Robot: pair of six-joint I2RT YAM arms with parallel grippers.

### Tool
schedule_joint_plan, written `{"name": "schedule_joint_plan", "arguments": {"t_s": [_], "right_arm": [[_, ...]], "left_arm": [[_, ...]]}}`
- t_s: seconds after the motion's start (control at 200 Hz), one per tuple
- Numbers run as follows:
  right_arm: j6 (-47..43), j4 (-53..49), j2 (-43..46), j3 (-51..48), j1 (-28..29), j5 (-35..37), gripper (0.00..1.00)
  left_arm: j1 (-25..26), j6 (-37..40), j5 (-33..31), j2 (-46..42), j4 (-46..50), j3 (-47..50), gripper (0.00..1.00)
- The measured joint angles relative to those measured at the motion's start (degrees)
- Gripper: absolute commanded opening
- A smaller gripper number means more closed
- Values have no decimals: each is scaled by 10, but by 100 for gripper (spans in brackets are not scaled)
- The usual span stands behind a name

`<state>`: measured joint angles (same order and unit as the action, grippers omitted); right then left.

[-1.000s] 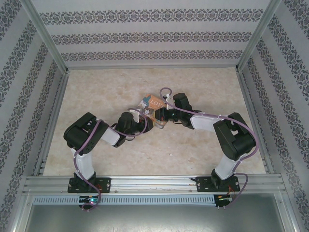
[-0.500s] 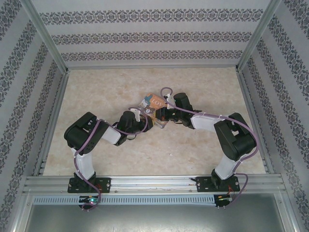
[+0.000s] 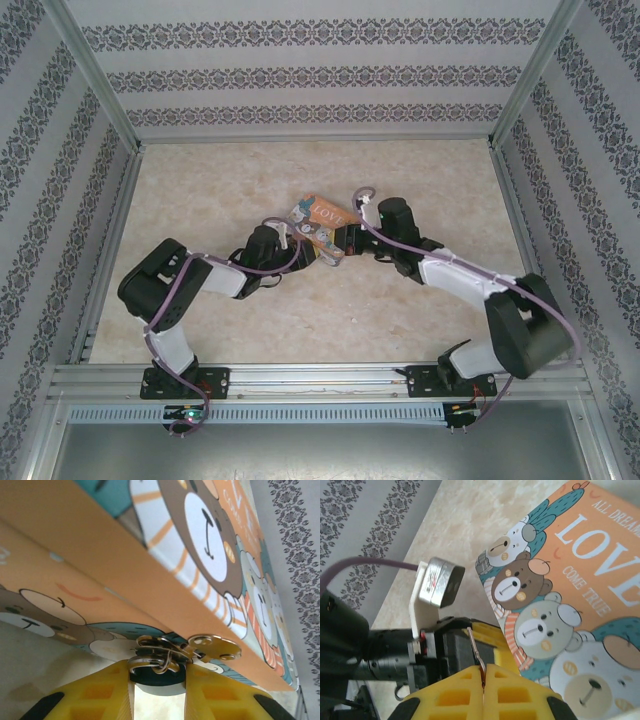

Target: Unlock the padlock with the key

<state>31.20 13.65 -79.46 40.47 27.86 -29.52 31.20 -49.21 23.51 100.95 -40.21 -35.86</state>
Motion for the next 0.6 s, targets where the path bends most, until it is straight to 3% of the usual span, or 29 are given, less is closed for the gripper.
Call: {"name": "schedule_joint_plan", "arguments": {"t_s": [0.165, 0.33, 0.6], "right_arm": [[-26, -4, 71, -70, 11, 43, 0], [-48, -5, 132, -133, 62, 104, 0], [-75, 39, 144, -203, 150, 211, 0]], "left_arm": [[0, -35, 9, -29, 64, -17, 26], [3, -65, 33, -41, 136, -44, 25], [3, -95, 53, -48, 198, -69, 25]]}}
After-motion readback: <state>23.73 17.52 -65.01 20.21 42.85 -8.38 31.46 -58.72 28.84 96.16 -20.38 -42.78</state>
